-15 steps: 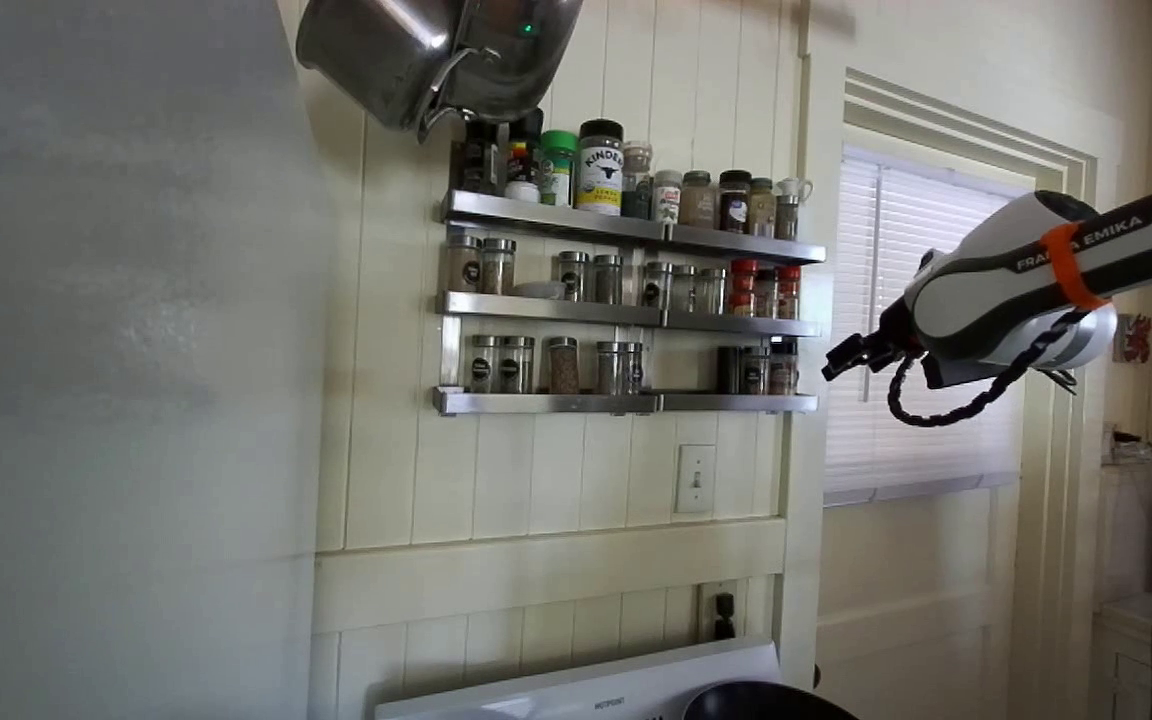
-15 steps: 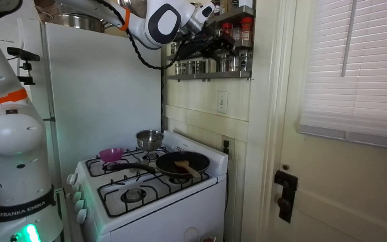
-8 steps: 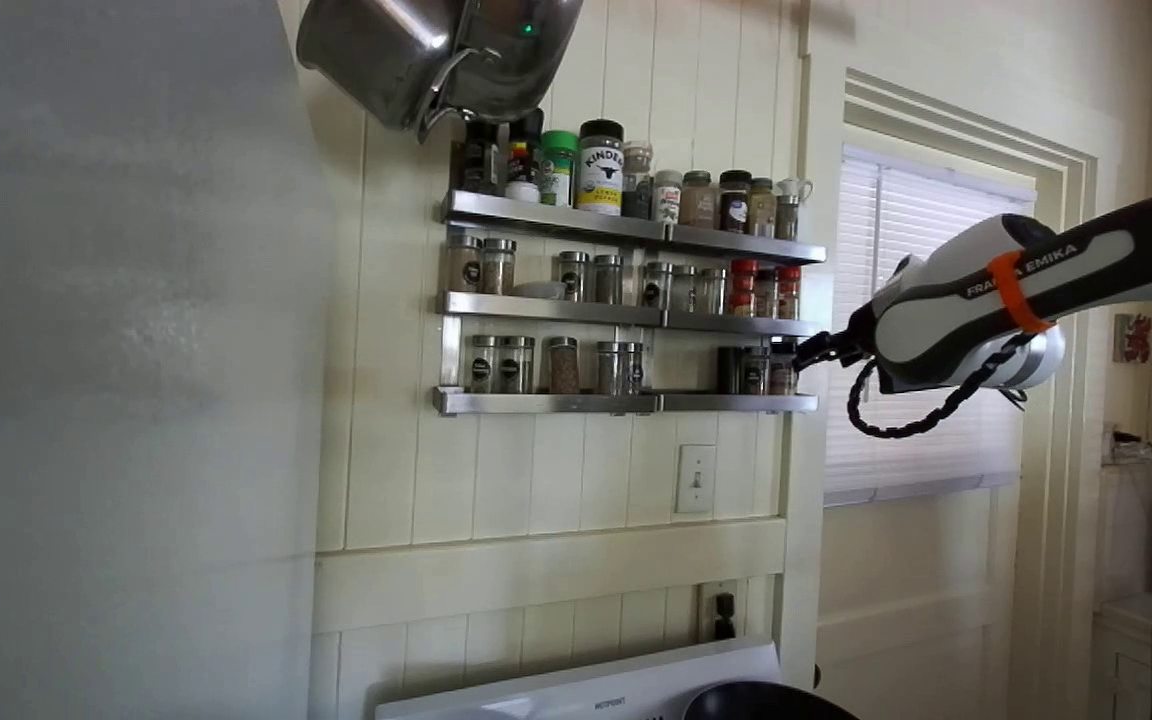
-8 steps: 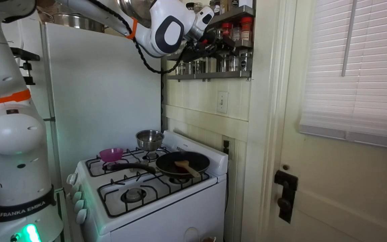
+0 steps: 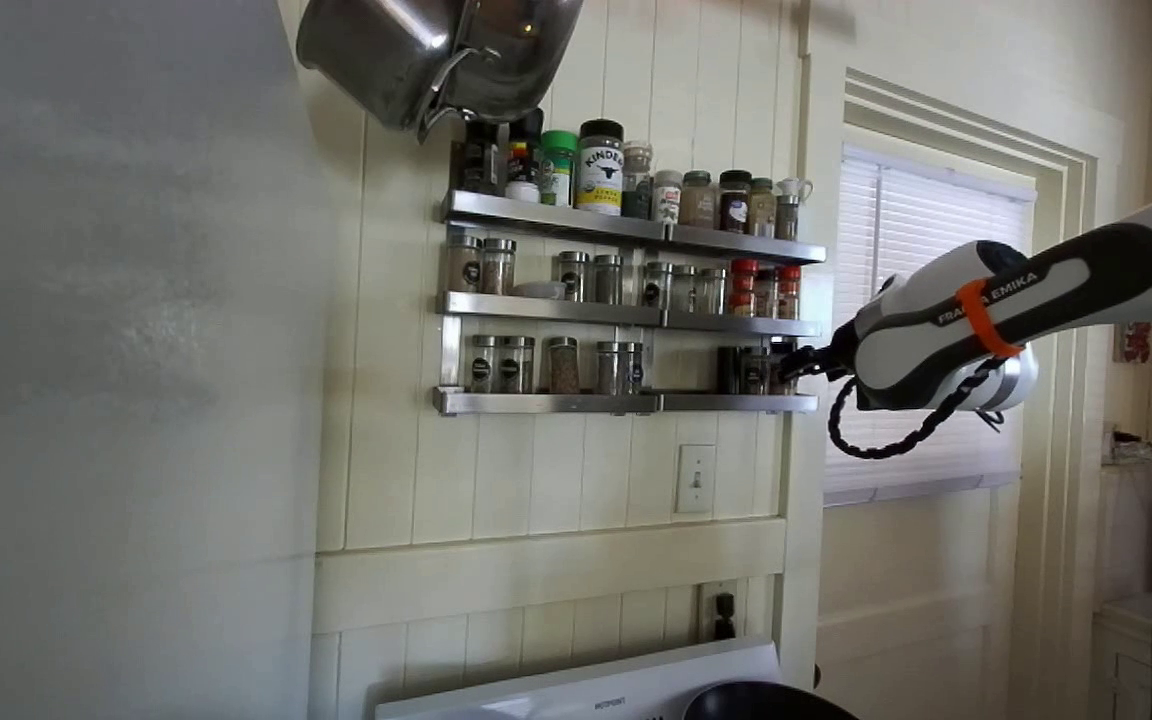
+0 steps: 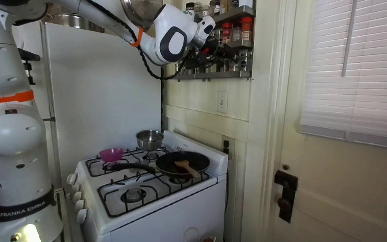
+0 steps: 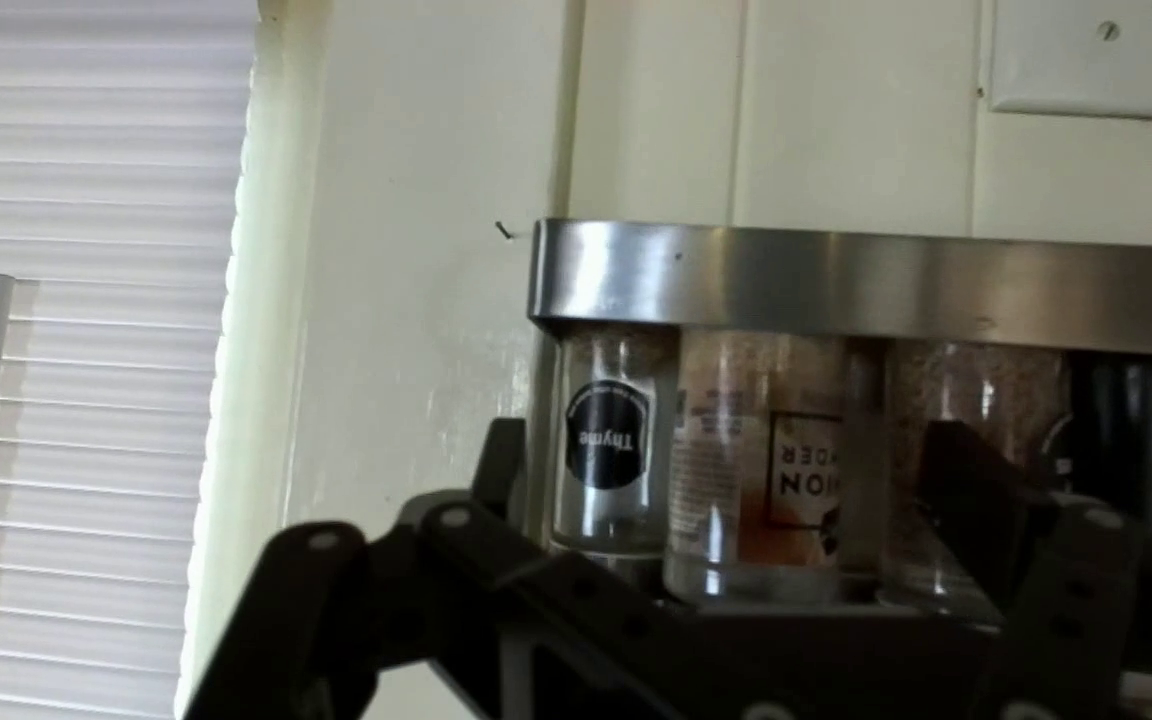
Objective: Remove one container from the bottom right rack and put it on the stove
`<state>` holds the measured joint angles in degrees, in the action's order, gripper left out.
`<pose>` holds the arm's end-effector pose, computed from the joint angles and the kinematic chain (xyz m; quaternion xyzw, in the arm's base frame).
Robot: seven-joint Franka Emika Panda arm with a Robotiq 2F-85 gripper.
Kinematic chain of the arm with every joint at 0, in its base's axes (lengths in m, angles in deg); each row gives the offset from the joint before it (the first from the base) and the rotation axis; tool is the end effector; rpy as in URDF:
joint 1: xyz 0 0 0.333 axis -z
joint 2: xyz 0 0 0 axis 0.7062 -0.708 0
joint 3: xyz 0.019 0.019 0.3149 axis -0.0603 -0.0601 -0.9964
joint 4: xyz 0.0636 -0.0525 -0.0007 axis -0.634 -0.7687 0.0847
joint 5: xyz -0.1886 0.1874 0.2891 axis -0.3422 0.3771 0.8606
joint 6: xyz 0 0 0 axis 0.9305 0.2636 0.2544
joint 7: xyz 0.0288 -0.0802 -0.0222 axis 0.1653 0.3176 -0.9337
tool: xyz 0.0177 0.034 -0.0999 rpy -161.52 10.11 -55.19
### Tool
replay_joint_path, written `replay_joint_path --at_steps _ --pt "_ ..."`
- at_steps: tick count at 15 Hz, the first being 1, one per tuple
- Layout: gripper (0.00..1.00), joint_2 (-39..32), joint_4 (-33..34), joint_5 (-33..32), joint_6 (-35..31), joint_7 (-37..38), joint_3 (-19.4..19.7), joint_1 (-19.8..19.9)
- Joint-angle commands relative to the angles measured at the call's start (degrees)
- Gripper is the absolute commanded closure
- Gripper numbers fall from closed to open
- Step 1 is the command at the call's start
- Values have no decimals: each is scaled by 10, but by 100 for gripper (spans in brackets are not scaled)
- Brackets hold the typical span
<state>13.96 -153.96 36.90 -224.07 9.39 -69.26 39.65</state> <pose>0.5405 -0.1002 0.6139 0.8318 -0.0190 0.5502 0.0709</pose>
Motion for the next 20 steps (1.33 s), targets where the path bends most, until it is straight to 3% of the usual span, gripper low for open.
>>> replay_joint_path --at_steps 1,15,16,17,20 --pt "0 -18 9 -2 -22 16 -10 9" --pt "0 -67 62 1 -24 13 -6 4" --pt "2 -69 64 1 -24 12 -6 3" --pt "22 -71 66 0 -24 11 -7 2" --pt "35 -76 72 0 -23 8 -10 -2"
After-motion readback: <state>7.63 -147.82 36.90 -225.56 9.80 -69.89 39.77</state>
